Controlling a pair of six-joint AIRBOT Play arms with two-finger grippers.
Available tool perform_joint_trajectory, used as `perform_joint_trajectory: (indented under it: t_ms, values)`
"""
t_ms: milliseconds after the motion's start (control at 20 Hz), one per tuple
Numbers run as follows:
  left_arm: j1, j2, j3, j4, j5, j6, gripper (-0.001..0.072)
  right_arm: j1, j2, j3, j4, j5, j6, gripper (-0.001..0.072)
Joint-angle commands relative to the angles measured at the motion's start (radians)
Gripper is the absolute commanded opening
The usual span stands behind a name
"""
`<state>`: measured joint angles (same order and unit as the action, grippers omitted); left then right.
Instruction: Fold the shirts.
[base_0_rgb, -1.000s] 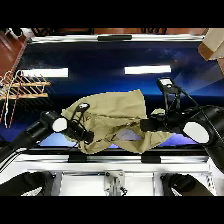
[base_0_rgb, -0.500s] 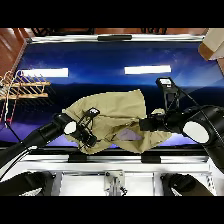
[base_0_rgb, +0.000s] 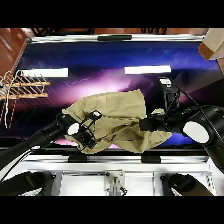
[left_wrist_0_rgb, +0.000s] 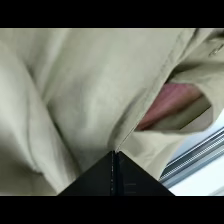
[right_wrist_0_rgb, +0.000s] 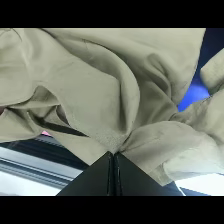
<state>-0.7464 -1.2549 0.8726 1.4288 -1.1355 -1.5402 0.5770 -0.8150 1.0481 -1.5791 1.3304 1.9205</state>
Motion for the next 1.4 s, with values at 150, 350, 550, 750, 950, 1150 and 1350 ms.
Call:
perform_joint_trajectory:
  t_ms: [150,350,550,750,950,1150,1350]
  values:
    - [0.000,0.097,0.149,0.285,-0.127,-0.065,0.0042,0.000,0.000,0.001,0.001,0.002,-0.048,0.0053]
    - [0.051,0.169,0.240,0.359,-0.156,-0.166,0.0042,0.000,0.000,0.001,0.029,0.003,-0.146,0.0053]
    - [0.106,0.225,0.247,0.360,-0.194,-0.221,0.0042,-0.001,0.009,0.011,0.061,0.000,-0.143,0.0053]
    - [0.118,0.352,0.357,0.379,-0.169,-0.322,0.0042,-0.001,0.042,0.170,-0.040,-0.068,-0.035,0.0053]
    - [0.116,0.477,0.542,0.359,0.039,-0.411,0.0042,-0.001,0.047,0.377,-0.124,-0.219,-0.007,0.0053]
    - [0.116,0.524,0.606,0.323,0.002,-0.429,0.0042,0.000,0.047,0.438,-0.113,-0.205,0.069,0.0053]
    - [0.116,0.514,0.542,0.311,-0.133,-0.409,0.0042,-0.001,0.018,0.437,-0.102,-0.018,0.063,0.0053]
